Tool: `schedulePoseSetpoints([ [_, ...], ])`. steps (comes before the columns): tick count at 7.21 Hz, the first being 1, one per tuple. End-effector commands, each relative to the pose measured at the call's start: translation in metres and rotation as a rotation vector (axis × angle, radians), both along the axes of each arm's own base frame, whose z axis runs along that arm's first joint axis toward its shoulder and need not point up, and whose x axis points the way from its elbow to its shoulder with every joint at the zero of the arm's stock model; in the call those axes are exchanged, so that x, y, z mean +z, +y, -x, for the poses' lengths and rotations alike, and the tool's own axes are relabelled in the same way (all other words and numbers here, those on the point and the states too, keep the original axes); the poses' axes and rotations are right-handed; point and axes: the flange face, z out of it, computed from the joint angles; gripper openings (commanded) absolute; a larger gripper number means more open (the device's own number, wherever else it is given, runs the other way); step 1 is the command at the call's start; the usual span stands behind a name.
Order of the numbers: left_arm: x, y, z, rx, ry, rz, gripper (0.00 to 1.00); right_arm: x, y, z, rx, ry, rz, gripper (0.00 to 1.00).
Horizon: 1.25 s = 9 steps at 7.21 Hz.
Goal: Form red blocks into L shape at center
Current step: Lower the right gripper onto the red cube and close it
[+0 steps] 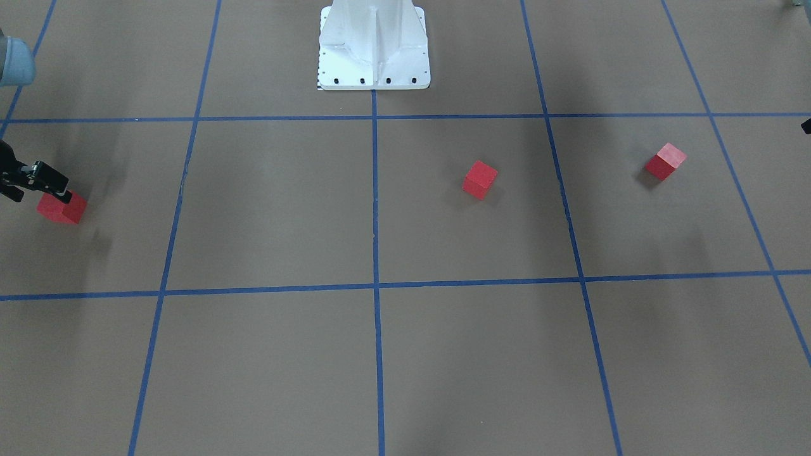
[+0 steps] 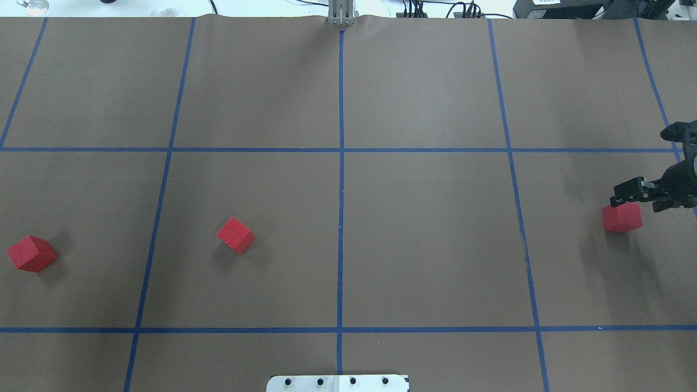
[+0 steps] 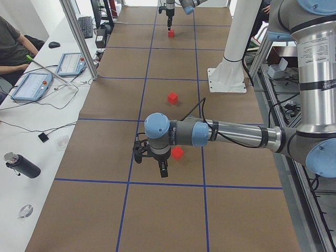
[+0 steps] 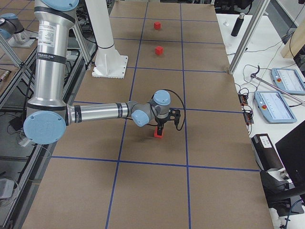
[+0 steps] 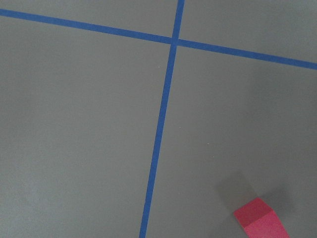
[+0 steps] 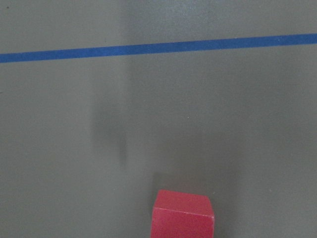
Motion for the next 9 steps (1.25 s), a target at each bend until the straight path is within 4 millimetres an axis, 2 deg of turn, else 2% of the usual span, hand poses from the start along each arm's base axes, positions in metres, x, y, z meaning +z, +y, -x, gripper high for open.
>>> schedulePoseSetpoints([
  [1, 0.0, 0.0, 0.0, 0.0, 0.0, 0.0, 1.0, 0.011, 0.005, 0.021, -0.012, 0.046, 0.002, 0.99],
  [2, 0.0, 0.0, 0.0, 0.0, 0.0, 0.0, 1.0, 0.021, 0.007, 0.026, -0.019, 0.063, 0.01, 0.99],
  [4, -0.005, 0.0, 0.0, -0.001, 0.001, -0.01, 1.0, 0.026, 0.009, 0.025, -0.021, 0.07, 0.017, 0.95],
  [5, -0.008, 0.0, 0.0, -0.001, 0.001, -0.016, 1.0, 0.026, 0.009, 0.025, -0.02, 0.071, 0.02, 0.44],
  [6, -0.009, 0.0, 0.0, -0.001, 0.001, -0.016, 1.0, 0.026, 0.009, 0.025, -0.021, 0.071, 0.019, 0.0],
  [7, -0.011, 0.0, 0.0, -0.001, 0.001, -0.02, 1.0, 0.016, 0.007, 0.027, -0.024, 0.051, 0.01, 0.0],
  [8, -0.013, 0.005, 0.0, -0.001, 0.003, -0.022, 1.0, -0.022, 0.001, 0.035, -0.01, 0.011, -0.021, 0.0],
  [9, -0.016, 0.009, 0.0, -0.001, 0.003, -0.027, 1.0, -0.081, -0.007, 0.083, 0.032, -0.063, 0.011, 0.0],
])
